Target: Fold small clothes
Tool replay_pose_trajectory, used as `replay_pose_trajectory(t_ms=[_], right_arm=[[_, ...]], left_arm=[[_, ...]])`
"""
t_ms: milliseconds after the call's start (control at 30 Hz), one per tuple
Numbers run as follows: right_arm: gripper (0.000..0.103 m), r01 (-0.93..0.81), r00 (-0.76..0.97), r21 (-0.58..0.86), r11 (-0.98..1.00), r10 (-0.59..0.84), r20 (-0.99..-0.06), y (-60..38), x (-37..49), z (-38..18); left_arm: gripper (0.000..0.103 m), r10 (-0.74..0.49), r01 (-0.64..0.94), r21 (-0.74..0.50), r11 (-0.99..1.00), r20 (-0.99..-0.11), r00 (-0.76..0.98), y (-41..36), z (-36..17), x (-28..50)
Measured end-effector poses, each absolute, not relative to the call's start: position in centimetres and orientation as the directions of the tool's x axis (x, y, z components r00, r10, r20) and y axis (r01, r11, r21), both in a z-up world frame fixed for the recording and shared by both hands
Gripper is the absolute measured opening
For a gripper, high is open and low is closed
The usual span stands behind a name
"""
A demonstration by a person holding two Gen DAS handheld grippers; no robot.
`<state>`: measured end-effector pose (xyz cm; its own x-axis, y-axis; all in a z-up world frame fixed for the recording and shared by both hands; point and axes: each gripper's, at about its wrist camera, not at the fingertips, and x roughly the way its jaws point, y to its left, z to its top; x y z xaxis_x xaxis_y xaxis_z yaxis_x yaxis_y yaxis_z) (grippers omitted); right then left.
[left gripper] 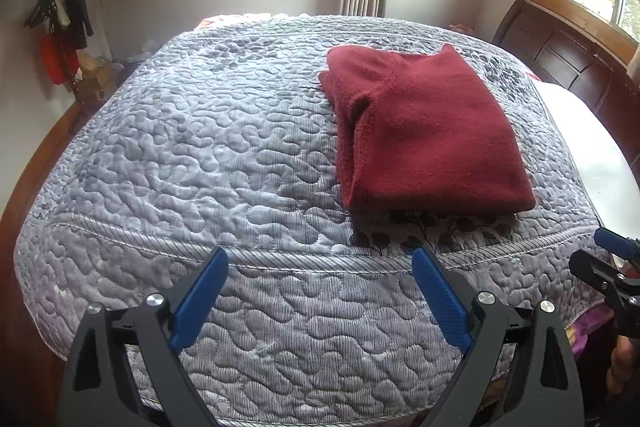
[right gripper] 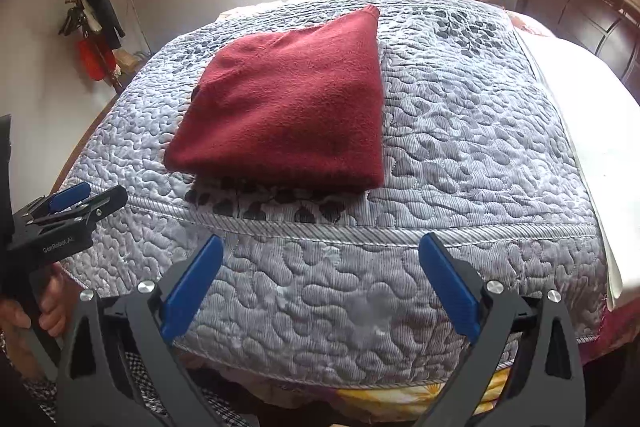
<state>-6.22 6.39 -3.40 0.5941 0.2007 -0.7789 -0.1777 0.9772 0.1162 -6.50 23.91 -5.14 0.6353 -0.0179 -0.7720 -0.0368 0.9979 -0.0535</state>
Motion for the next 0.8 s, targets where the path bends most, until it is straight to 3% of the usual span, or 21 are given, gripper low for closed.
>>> replay_pose_trajectory(t_ms=[800], right_arm=[[0.098, -0.163, 0.603, 0.118, 0.98, 0.193, -0.774, 6.5, -7.1, -3.1]], left_arm=[[0.094, 0.004, -0.022, -0.014, 1.0, -0.755, 0.656, 22.9, -3.4, -9.0]])
